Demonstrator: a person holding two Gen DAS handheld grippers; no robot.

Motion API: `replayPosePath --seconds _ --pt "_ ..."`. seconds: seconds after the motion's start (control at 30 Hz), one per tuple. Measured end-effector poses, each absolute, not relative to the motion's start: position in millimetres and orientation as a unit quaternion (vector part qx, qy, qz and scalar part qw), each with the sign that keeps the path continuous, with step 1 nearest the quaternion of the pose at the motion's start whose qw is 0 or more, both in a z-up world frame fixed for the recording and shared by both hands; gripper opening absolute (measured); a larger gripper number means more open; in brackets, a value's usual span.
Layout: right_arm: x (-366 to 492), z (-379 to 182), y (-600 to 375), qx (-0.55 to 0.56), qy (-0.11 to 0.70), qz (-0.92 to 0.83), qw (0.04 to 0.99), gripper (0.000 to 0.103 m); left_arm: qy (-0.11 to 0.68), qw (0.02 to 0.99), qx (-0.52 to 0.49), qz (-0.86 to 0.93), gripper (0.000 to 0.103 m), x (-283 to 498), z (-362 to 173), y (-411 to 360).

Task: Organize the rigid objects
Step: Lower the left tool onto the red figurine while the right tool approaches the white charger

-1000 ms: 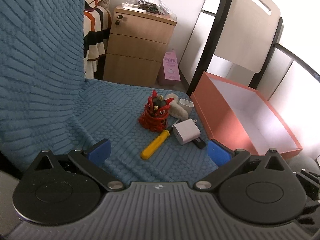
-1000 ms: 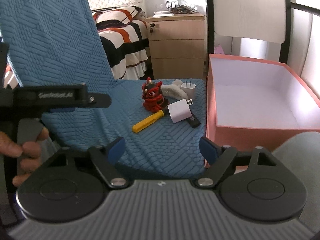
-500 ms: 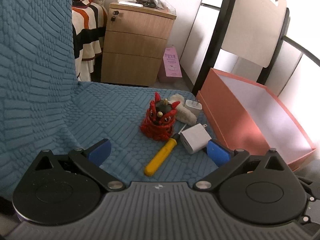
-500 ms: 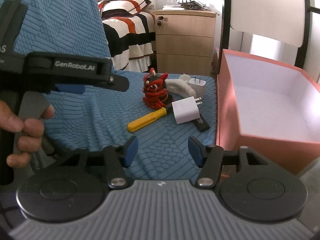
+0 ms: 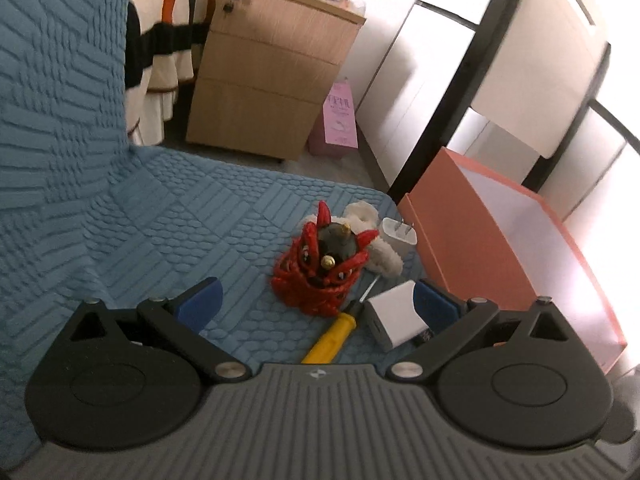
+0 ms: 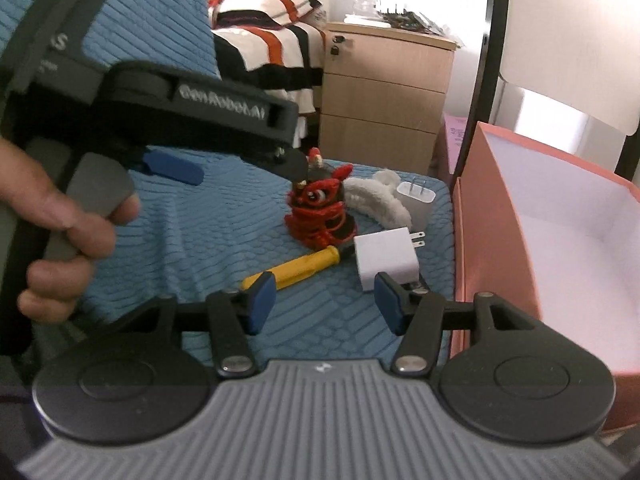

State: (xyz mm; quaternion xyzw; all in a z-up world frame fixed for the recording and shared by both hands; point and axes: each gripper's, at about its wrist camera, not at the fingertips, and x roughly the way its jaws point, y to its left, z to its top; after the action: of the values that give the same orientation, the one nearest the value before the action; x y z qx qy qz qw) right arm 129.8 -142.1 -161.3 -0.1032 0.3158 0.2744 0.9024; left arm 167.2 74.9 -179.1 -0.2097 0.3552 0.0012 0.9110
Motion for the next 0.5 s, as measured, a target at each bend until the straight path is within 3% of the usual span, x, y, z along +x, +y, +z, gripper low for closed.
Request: replayPosePath --seconds 0.13,0.3,0.5 --pt "145 -170 -135 -0.11 0.321 0.27 0.901 0.057 0.361 0.909 -0.21 0.0 0.102 182 -182 76" --pt "159 -178 -128 -0.129 0.315 0.254 0.905 0.057 0.378 0.902 -0.208 -0.009 0.092 202 -191 76" --pt "174 -185 -124 -0.152 0.312 0.237 0.908 0.057 0.388 0.901 -0.192 -0.019 0.089 220 -197 73"
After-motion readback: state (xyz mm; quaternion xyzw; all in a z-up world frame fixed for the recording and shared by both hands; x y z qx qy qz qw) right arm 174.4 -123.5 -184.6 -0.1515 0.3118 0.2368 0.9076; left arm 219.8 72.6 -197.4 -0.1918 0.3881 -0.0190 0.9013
